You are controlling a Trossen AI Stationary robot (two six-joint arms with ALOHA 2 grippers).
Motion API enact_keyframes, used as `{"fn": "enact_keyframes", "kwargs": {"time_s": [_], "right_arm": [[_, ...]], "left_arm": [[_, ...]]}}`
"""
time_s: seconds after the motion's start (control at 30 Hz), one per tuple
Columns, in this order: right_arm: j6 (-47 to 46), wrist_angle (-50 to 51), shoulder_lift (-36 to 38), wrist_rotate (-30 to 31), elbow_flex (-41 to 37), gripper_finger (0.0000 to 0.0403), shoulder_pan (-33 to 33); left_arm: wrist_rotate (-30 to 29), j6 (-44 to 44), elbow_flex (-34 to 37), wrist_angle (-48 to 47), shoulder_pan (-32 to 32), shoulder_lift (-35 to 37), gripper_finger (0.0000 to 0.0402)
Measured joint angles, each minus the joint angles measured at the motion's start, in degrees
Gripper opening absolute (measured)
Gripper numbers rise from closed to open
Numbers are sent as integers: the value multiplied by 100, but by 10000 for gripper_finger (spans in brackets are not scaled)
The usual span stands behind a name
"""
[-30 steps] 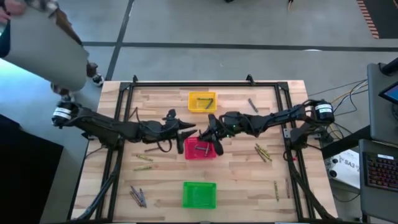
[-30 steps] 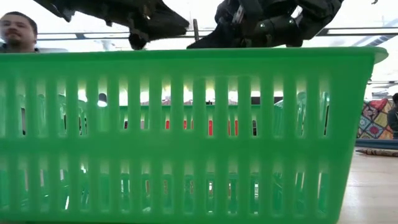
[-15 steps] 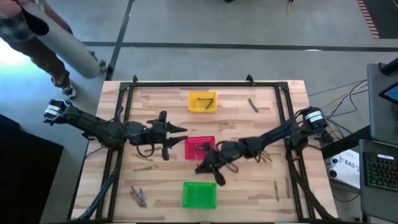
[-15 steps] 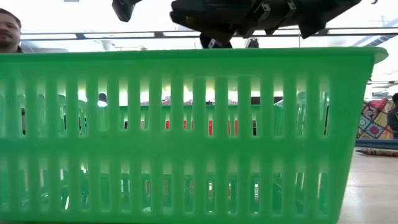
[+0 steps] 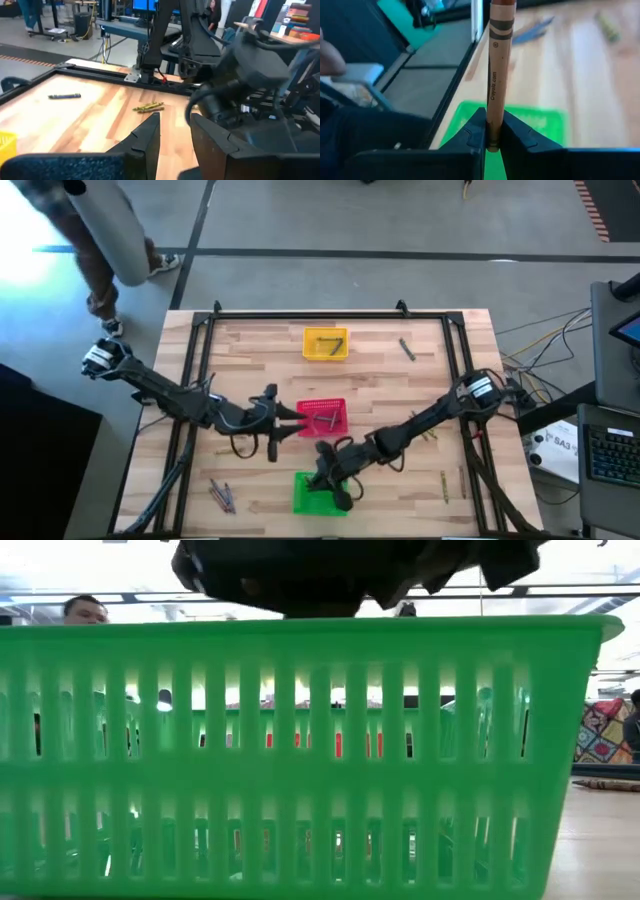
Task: Sort crayons
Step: Put the brown crayon into the green bin, then adjust the green bin
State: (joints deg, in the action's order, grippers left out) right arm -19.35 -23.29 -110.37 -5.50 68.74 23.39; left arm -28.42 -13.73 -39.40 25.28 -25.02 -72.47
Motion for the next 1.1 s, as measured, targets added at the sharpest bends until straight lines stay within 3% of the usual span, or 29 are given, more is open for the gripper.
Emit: {"fn": "enact_keyframes", "kwargs": {"time_s": [0.1, 0.23, 0.3, 0.6, 0.8, 1.1], "right_arm": [[-64, 868, -57, 454, 230, 43, 145], [-130, 2146, -76, 1711, 373, 70, 286], [-245, 2321, -75, 2060, 368, 89, 339], [-271, 2256, 419, 2242, 320, 161, 521], [28, 2296, 751, 2458, 269, 168, 679], [269, 2317, 1028, 2865, 233, 164, 687]], "left_arm": [[-365, -34, 0, 6, -268, 13, 88], [-814, -34, 0, 5, -602, 40, 87], [-900, -52, 2, -81, -736, 34, 87], [-1257, -1011, 4, -1114, -833, 18, 87], [-1762, -1129, 4, -1476, -827, 29, 87], [-1776, -815, -103, -1563, -782, 265, 87]]}}
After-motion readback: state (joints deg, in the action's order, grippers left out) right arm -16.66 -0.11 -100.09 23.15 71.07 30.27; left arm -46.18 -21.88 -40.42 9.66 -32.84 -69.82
